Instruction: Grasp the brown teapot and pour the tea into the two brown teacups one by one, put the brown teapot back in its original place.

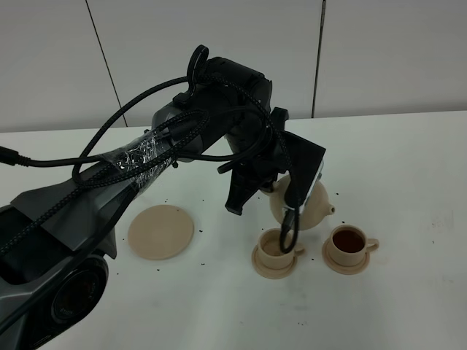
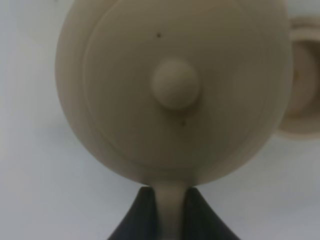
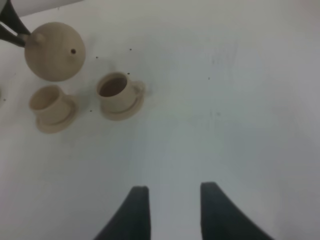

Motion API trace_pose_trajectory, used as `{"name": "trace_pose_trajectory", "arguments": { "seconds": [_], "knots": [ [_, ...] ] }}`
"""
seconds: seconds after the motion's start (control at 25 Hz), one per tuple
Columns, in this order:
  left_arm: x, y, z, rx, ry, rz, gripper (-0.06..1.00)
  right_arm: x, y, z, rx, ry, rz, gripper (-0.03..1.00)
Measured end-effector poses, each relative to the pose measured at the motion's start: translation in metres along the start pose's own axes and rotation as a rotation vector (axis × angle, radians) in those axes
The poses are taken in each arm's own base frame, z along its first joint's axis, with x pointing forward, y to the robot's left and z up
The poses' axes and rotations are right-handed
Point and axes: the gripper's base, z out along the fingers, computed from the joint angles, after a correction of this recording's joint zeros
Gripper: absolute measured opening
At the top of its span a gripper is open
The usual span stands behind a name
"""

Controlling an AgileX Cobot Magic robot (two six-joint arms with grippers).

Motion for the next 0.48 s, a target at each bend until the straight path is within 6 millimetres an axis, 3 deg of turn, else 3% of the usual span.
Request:
{"name": "trace_pose_trajectory", "arguments": {
  "seconds": [0.2,0.48],
  "knots": [
    [-0.0007,0.0006,0.0000,-0.007,-0.007,0.149,0.17,0.0000,0.0000,0.0000,0.000,0.000,0.000,0.24],
    [-0.0009,0.0023,-0.0023,-0.018,-0.011,0.150,0.17,0.0000,0.0000,0.0000,0.000,0.000,0.000,0.24]
  ]
}}
